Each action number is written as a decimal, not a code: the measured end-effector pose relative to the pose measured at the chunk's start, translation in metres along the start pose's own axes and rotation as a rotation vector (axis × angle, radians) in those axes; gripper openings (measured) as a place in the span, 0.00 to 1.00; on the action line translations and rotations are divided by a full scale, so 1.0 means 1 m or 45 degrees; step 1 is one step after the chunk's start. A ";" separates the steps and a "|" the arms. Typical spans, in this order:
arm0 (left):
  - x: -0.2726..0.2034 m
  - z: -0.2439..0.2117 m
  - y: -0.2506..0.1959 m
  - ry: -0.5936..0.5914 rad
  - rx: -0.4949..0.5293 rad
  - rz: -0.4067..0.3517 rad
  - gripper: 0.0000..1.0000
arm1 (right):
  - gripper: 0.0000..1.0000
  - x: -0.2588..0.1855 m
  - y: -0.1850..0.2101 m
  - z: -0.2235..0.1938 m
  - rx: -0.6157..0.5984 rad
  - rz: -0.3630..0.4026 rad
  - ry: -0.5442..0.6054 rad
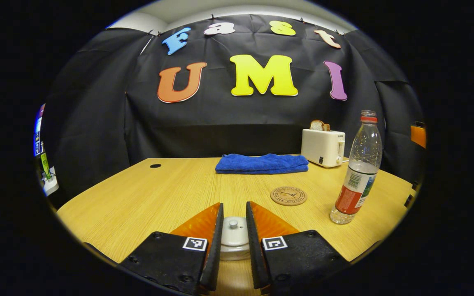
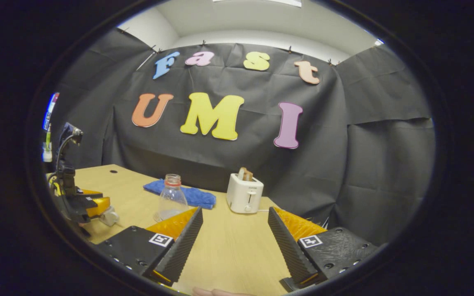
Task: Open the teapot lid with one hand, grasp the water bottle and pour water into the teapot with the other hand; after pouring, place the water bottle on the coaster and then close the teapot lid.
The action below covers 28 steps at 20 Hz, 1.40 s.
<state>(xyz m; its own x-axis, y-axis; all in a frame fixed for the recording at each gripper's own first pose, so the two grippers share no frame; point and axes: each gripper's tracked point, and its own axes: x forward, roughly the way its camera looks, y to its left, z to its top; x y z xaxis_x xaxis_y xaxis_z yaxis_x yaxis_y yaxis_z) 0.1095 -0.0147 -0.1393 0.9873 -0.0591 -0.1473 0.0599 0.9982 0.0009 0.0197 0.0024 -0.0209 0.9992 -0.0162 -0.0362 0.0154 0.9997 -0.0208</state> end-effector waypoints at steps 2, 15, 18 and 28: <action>0.000 0.000 0.004 0.000 -0.003 0.015 0.29 | 0.98 -0.001 0.001 -0.001 0.000 0.007 0.003; -0.023 0.046 0.000 -0.056 -0.022 -0.012 0.05 | 0.96 -0.001 0.070 -0.030 0.047 0.179 0.044; -0.038 0.056 0.017 -0.033 -0.069 0.030 0.04 | 0.96 0.005 0.093 -0.044 0.099 0.229 0.062; -0.062 0.068 0.035 -0.008 -0.113 -0.012 0.04 | 0.95 0.055 0.118 -0.049 0.089 0.186 0.051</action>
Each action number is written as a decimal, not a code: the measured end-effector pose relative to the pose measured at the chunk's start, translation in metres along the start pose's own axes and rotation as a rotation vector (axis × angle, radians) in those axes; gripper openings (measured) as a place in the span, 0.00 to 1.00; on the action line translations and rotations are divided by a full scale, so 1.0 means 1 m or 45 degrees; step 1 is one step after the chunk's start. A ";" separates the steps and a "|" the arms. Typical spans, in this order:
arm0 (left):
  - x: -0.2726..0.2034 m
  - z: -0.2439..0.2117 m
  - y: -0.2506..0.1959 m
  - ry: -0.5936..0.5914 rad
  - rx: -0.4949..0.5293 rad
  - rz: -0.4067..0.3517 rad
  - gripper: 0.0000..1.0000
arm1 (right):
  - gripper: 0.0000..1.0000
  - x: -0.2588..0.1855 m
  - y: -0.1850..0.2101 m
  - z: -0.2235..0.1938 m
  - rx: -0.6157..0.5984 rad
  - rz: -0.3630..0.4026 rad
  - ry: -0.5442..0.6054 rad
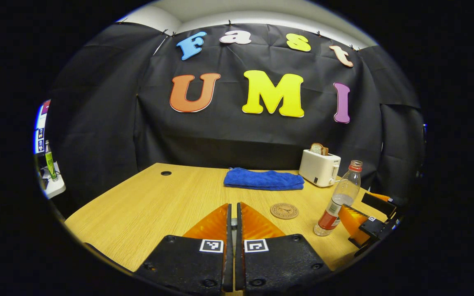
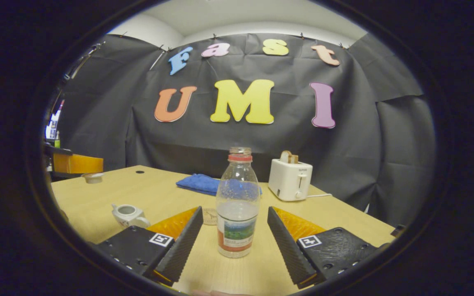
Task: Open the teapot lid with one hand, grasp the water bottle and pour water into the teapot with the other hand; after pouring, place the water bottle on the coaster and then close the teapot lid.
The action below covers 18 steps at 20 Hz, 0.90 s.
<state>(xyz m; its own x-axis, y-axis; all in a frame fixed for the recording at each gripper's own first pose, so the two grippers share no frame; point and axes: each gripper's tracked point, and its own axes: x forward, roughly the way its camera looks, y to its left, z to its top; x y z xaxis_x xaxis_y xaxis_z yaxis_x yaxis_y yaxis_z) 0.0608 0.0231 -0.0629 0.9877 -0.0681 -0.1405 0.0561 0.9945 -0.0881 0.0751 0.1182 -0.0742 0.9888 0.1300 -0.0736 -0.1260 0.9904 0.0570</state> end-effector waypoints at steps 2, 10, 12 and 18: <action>-0.005 0.005 0.005 -0.005 0.014 0.002 0.05 | 0.94 0.012 0.001 -0.003 0.021 -0.004 0.024; -0.024 0.026 0.013 -0.061 0.067 0.007 0.04 | 0.79 0.040 0.004 -0.011 0.053 -0.017 0.097; -0.027 0.028 0.016 -0.064 0.078 0.007 0.04 | 0.75 0.040 0.005 -0.010 0.026 -0.028 0.104; -0.042 0.043 0.031 -0.091 -0.009 -0.016 0.05 | 0.71 0.027 0.013 0.010 -0.169 -0.056 0.084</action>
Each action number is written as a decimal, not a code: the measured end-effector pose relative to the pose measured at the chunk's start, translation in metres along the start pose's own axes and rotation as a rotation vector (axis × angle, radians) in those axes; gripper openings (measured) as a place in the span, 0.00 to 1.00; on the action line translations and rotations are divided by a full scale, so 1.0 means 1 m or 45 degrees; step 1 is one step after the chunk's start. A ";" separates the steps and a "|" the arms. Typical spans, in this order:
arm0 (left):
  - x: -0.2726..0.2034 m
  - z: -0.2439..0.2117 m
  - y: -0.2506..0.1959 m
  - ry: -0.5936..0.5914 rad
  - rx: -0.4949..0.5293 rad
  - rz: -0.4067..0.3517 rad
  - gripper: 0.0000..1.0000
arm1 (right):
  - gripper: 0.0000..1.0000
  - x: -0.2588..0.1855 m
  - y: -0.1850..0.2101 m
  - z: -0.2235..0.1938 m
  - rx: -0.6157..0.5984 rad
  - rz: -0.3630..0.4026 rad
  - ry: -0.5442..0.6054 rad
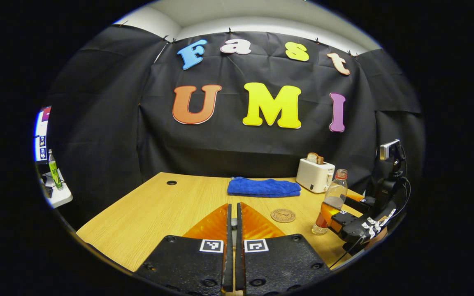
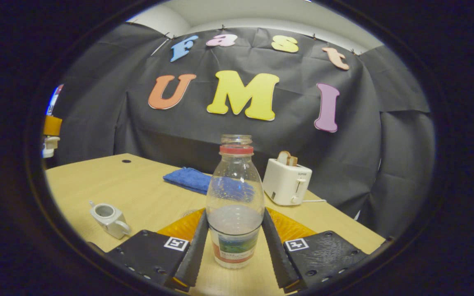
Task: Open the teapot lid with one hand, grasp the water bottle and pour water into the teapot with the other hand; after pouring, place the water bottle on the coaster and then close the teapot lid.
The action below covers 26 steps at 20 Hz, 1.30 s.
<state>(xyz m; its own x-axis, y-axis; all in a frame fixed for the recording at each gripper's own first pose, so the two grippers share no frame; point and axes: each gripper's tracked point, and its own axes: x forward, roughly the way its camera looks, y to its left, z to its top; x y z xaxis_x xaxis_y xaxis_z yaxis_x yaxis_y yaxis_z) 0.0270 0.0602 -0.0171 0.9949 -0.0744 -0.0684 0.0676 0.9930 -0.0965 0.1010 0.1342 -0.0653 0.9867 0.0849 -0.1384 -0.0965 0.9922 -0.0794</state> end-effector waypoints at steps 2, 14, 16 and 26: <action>-0.004 0.004 0.011 -0.007 -0.011 0.015 0.04 | 0.71 -0.005 0.004 0.006 -0.098 -0.024 0.000; -0.014 0.015 0.048 -0.040 -0.012 0.060 0.04 | 0.70 -0.011 0.070 -0.001 -0.834 -0.046 -0.039; -0.014 0.016 0.058 -0.046 0.011 0.092 0.04 | 0.70 -0.009 0.074 -0.001 -0.945 -0.068 -0.048; -0.016 0.015 0.065 -0.045 0.048 0.120 0.04 | 0.71 -0.012 0.079 0.007 -1.450 -0.238 -0.161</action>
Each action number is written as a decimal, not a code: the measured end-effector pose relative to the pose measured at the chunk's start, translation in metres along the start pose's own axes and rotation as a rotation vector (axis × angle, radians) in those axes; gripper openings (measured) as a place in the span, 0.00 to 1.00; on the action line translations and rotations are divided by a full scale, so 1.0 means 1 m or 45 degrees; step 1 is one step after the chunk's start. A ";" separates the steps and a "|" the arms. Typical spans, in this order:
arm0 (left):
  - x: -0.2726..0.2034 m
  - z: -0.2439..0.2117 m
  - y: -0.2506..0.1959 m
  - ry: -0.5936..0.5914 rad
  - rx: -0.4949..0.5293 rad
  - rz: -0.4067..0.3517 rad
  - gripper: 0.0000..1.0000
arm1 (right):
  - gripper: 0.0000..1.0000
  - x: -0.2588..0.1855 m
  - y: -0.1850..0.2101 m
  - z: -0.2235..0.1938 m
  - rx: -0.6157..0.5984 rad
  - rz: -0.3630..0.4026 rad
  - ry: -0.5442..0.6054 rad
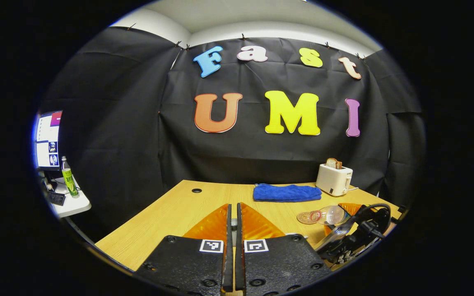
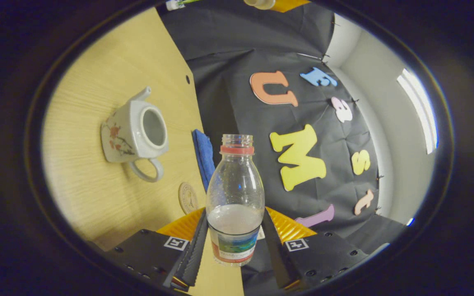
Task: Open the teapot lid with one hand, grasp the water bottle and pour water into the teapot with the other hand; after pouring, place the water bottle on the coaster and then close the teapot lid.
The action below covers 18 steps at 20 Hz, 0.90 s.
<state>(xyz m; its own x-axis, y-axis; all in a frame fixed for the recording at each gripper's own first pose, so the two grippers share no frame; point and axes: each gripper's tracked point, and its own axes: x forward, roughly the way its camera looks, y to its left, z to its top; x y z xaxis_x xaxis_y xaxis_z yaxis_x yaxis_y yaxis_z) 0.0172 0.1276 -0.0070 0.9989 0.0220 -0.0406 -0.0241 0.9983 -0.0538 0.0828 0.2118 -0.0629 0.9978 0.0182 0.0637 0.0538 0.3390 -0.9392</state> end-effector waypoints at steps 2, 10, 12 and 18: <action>0.001 -0.001 0.000 0.004 0.011 0.000 0.04 | 0.70 0.002 0.000 0.001 -0.078 -0.003 -0.016; 0.000 -0.002 0.001 0.011 0.029 -0.002 0.04 | 0.70 0.005 -0.002 0.012 -0.303 -0.016 -0.105; -0.001 -0.001 0.001 0.012 0.034 -0.005 0.04 | 0.72 0.004 0.000 0.012 -0.351 -0.017 -0.123; 0.001 -0.004 -0.005 0.018 0.091 -0.011 0.04 | 0.72 0.004 -0.002 0.020 -0.453 -0.052 -0.168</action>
<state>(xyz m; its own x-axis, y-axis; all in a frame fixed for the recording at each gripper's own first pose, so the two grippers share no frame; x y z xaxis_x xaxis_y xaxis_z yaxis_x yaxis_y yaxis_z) 0.0183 0.1221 -0.0106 0.9984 0.0129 -0.0549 -0.0120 0.9998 0.0167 0.0857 0.2296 -0.0537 0.9822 0.1406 0.1243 0.1263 -0.0055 -0.9920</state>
